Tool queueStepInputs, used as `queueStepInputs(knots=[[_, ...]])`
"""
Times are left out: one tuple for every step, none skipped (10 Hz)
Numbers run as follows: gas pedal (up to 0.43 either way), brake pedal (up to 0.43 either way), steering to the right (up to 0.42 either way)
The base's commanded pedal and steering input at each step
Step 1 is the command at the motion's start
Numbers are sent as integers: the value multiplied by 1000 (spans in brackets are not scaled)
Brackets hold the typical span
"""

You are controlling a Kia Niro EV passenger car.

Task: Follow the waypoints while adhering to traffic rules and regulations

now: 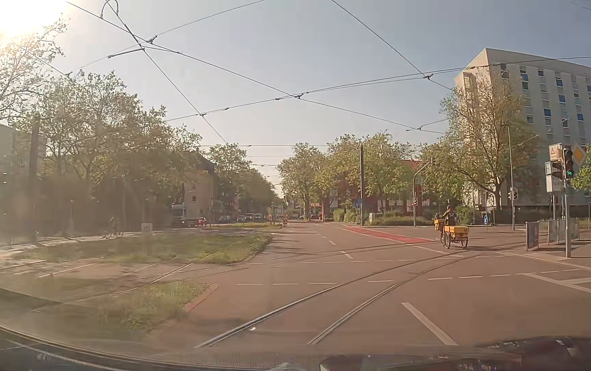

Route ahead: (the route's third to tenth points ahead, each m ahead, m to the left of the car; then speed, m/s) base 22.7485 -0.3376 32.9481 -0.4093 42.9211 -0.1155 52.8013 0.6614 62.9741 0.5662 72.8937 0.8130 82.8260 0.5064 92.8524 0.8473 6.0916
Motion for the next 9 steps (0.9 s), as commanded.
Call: queueStepInputs(knots=[[287,0,-2],[287,0,-2],[280,0,-2],[280,0,-3],[280,0,-4],[268,0,-4],[268,0,-4],[268,0,-4],[268,0,-4]])
